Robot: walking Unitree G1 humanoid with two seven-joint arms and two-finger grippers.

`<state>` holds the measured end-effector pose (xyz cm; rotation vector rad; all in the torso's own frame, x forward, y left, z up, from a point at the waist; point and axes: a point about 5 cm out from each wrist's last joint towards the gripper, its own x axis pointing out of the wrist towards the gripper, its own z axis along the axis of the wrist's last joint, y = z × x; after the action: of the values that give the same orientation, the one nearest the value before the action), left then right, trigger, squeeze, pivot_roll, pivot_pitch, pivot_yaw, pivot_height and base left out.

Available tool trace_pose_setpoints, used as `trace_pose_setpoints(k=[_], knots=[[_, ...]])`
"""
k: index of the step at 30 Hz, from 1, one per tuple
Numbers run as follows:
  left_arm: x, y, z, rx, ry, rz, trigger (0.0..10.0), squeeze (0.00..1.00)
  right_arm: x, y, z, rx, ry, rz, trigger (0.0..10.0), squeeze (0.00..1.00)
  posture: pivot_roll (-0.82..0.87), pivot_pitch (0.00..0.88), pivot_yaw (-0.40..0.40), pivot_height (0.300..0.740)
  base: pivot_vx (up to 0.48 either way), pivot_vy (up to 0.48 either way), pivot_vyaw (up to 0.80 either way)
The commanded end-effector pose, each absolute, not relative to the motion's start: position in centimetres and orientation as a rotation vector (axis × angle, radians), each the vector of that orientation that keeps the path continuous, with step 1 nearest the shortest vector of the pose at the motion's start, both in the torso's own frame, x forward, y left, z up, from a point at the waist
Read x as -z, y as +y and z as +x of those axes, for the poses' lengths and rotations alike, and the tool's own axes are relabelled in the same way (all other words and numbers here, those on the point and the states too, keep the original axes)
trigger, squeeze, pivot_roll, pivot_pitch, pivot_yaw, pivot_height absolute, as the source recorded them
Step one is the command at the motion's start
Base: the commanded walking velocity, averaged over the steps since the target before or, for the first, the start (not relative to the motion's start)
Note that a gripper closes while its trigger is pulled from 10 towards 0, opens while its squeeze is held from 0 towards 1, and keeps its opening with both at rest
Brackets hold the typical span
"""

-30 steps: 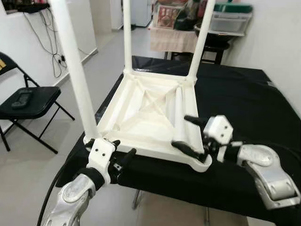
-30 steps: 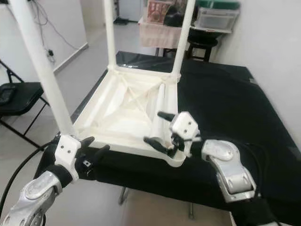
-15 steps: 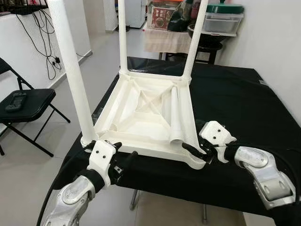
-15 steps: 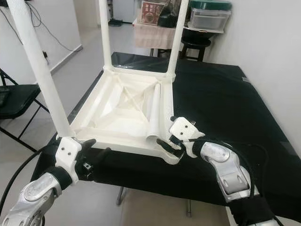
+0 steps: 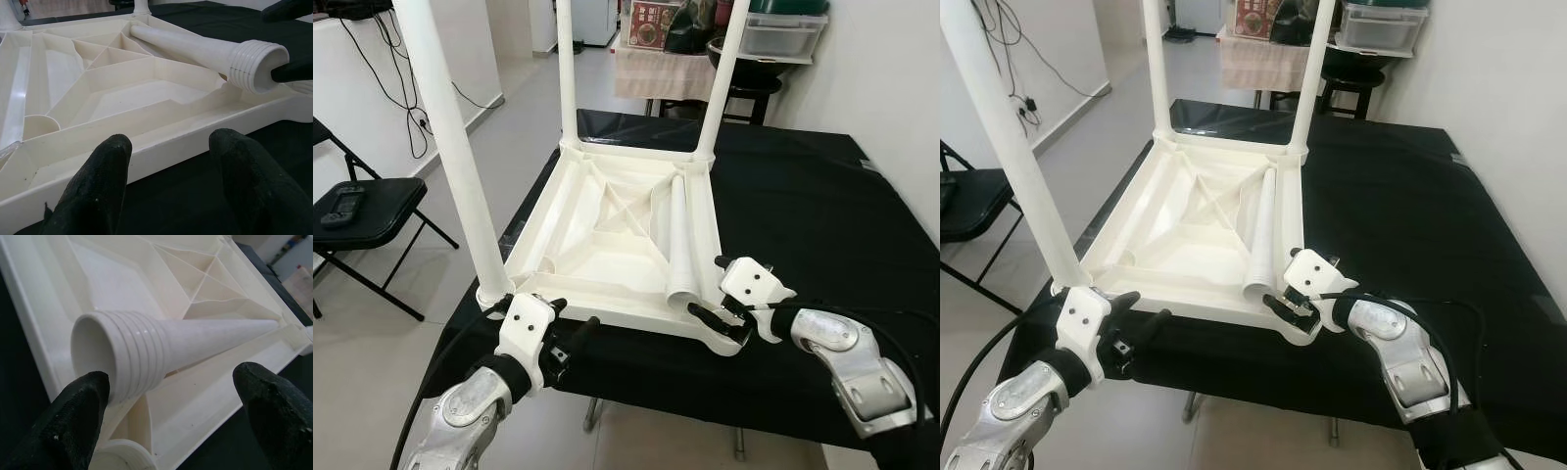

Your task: Building children table

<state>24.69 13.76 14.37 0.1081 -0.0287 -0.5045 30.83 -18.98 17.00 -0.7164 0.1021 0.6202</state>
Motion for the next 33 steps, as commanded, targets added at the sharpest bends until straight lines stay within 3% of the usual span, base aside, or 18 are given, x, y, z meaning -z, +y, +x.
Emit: trace_pose_setpoints(k=[1,11,19,20,21,33], knots=[[-14.4,13.5,24.4,0.525,-0.025,0.107,10.0,0.00,-17.2,-19.2,31.2,-0.573,0.105,-0.735,10.0,0.00,0.03,0.112,-0.088,0.740,0.000,0.000,0.00],[-14.5,13.3,24.3,0.528,-0.022,0.110,10.0,0.00,-17.1,-19.1,32.9,-0.331,0.132,-0.719,10.0,0.00,0.03,0.107,-0.096,0.740,0.000,0.000,0.00],[-14.5,13.1,24.3,0.527,-0.023,0.109,10.0,0.00,-16.7,-18.2,33.0,-0.280,0.132,-0.719,10.0,0.00,0.03,0.110,-0.097,0.740,0.000,0.000,0.00],[-14.6,13.1,24.3,0.528,-0.023,0.110,10.0,0.00,-16.7,-17.8,33.0,-0.278,0.127,-0.704,8.2,0.00,0.03,0.110,-0.097,0.740,0.000,0.000,0.00],[-14.6,13.1,24.3,0.528,-0.024,0.110,10.0,0.00,-16.6,-17.6,32.9,-0.276,0.123,-0.694,0.0,0.00,0.03,0.110,-0.097,0.740,0.000,0.000,0.00],[-14.6,13.2,24.3,0.522,-0.023,0.113,10.0,0.00,-17.2,-15.1,32.7,-0.358,-0.006,-0.571,0.0,0.00,0.03,0.117,-0.096,0.740,0.000,0.000,0.00]])
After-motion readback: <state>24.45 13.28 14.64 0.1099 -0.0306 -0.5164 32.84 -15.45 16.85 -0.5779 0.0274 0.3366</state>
